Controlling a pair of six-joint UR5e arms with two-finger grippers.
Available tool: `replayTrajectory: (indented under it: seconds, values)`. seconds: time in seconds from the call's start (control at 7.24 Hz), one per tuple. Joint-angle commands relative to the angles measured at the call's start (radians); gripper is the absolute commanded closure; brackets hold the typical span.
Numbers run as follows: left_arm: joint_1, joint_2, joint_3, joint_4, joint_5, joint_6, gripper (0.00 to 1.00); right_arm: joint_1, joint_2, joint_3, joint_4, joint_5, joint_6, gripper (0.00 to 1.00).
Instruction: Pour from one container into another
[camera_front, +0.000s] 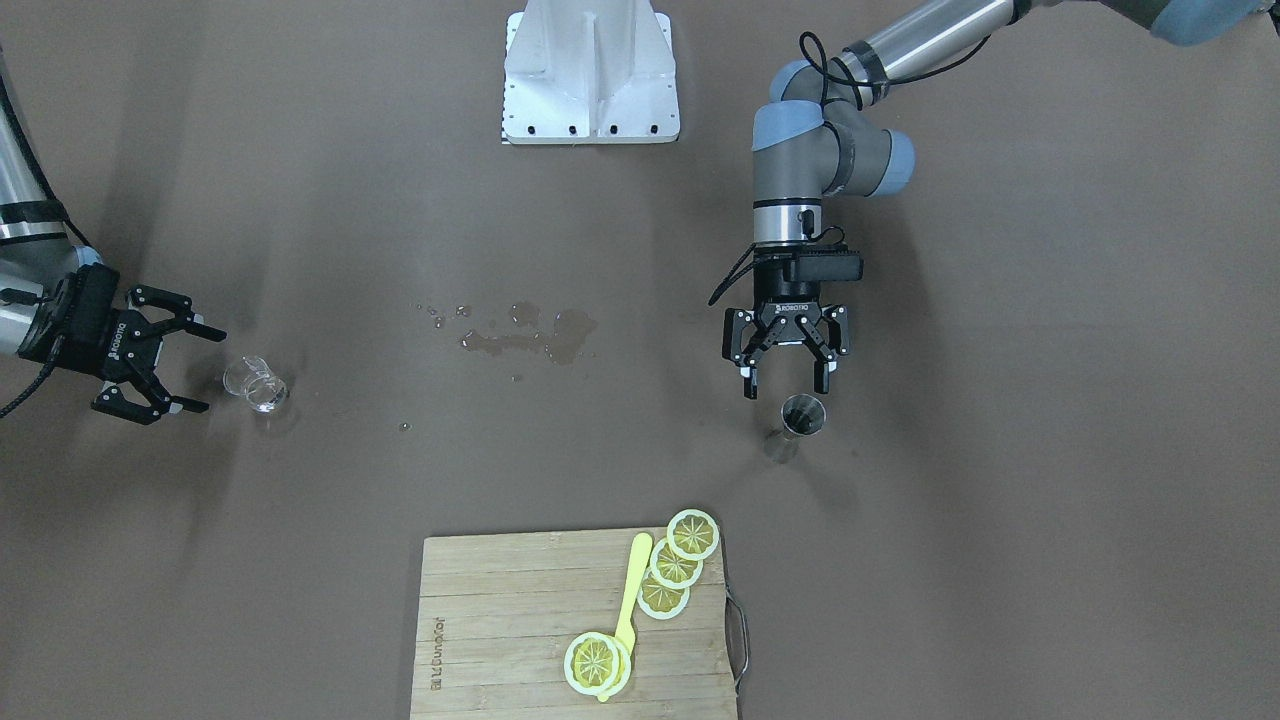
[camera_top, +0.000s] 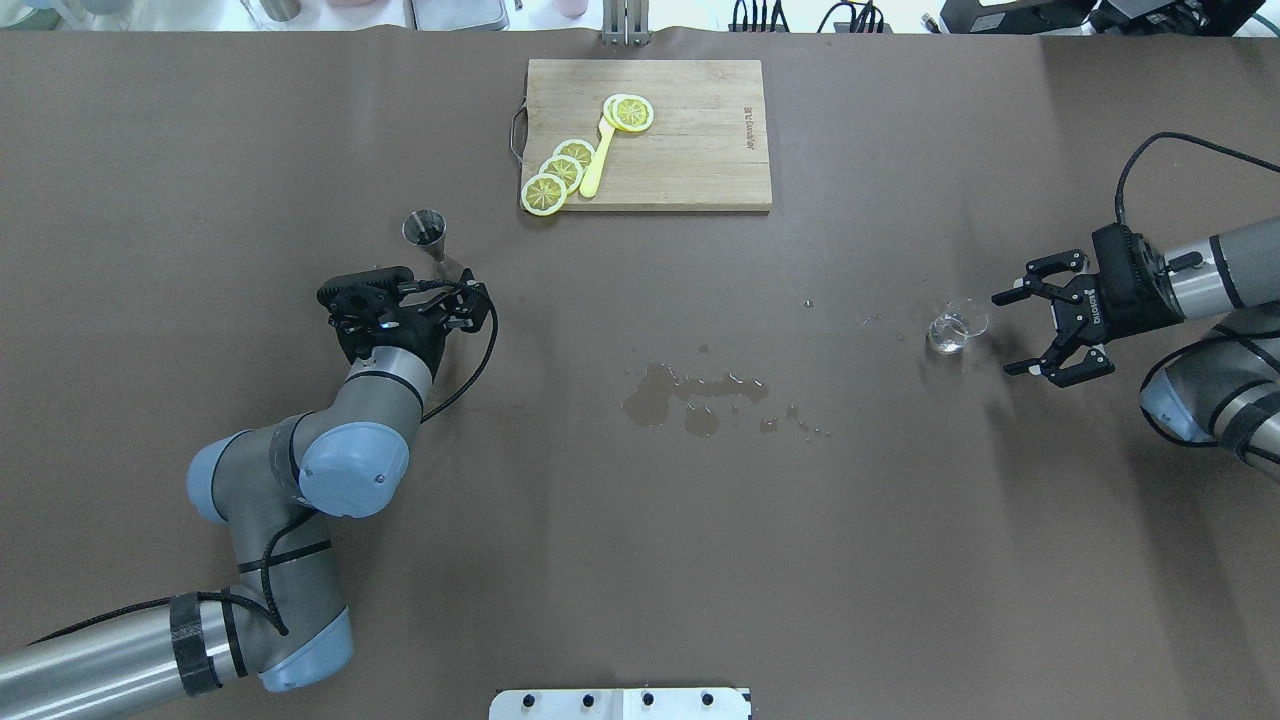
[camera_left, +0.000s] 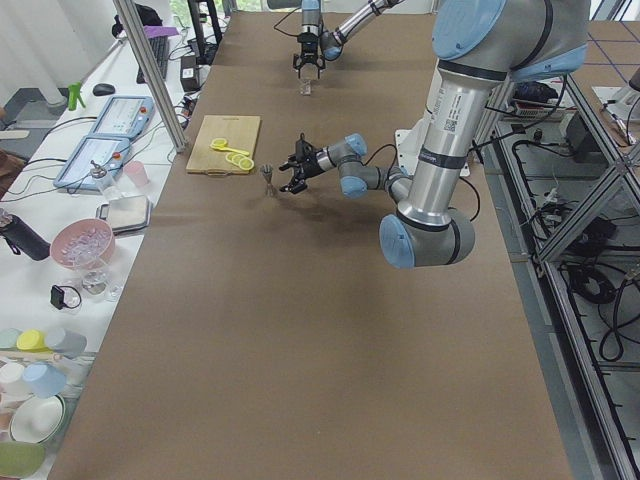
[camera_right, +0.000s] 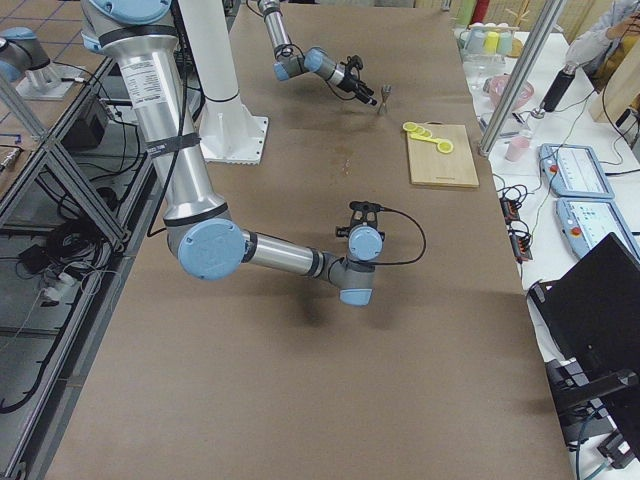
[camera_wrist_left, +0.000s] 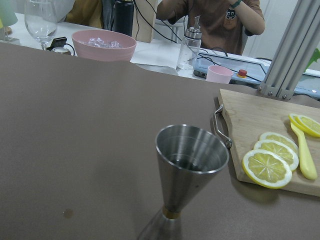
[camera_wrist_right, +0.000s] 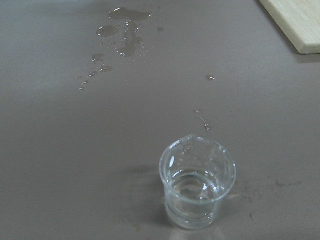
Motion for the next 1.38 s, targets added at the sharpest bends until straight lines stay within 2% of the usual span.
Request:
replayTrajectory:
  seconds: [0.0,0.55,1.11,1.24]
  values:
    - [-0.004,-0.016,0.028,0.000,0.021,0.002,0.04,-0.007,0.026,-0.061,0.085,-0.001,0.037,0.05]
    - [-0.028,-0.059,0.102,0.000,0.022,0.004,0.06,-0.021,0.038,-0.069,0.096,-0.047,0.035,0.06]
    - [-0.036,-0.083,0.111,-0.002,0.073,0.040,0.08,-0.030,0.056,-0.070,0.087,-0.081,0.040,0.06]
    - [-0.035,-0.097,0.141,-0.002,0.095,0.039,0.09,-0.039,0.061,-0.073,0.087,-0.093,0.040,0.06]
